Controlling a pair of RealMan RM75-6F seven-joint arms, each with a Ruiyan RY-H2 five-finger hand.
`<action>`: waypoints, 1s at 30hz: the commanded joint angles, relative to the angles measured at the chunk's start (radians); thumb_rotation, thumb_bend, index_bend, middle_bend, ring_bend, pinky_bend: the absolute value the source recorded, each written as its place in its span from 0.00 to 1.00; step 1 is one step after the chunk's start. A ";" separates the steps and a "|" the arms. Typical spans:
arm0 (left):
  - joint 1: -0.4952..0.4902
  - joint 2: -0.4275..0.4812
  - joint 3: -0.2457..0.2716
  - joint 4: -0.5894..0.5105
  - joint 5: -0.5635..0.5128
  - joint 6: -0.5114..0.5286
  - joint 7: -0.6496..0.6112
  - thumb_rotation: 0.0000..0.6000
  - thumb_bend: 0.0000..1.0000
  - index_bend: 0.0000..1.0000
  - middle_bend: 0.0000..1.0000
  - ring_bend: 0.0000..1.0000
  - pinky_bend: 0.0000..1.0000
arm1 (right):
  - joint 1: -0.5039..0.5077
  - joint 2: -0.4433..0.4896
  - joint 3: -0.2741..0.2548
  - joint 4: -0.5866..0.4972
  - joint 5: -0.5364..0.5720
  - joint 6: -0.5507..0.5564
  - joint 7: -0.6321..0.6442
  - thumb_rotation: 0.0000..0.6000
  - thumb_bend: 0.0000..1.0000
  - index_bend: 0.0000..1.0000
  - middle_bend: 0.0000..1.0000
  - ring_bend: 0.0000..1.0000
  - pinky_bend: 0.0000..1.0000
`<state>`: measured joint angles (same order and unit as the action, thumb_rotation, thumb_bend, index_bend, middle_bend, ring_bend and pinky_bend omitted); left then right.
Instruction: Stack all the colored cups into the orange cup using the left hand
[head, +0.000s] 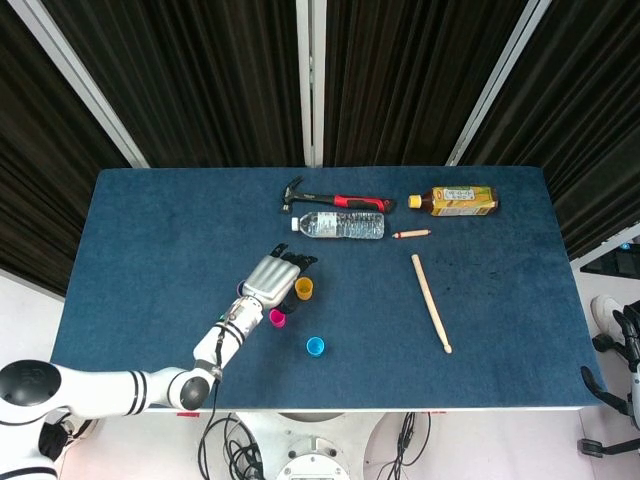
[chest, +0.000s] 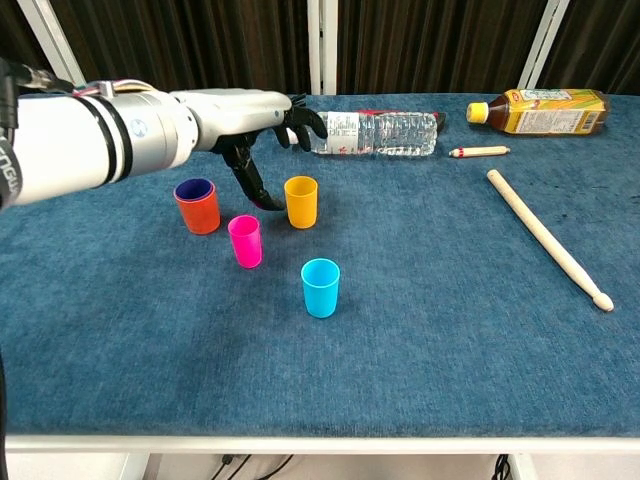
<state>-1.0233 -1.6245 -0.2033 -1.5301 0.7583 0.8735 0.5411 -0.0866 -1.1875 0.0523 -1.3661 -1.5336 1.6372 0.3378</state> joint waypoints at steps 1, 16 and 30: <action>-0.005 -0.019 0.003 0.027 0.008 0.007 -0.008 1.00 0.20 0.16 0.19 0.20 0.09 | 0.003 -0.001 0.000 0.001 -0.001 -0.003 0.001 1.00 0.22 0.00 0.00 0.00 0.00; -0.025 -0.085 0.005 0.157 0.048 -0.046 -0.071 1.00 0.21 0.29 0.31 0.36 0.15 | 0.012 -0.002 0.004 0.008 0.012 -0.027 0.005 1.00 0.22 0.00 0.00 0.00 0.00; -0.022 -0.110 0.004 0.199 0.089 -0.036 -0.095 1.00 0.27 0.46 0.44 0.48 0.21 | 0.009 -0.009 0.002 0.025 0.019 -0.032 0.020 1.00 0.22 0.00 0.00 0.00 0.00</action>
<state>-1.0453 -1.7341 -0.1990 -1.3314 0.8474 0.8369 0.4457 -0.0778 -1.1965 0.0546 -1.3408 -1.5144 1.6049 0.3574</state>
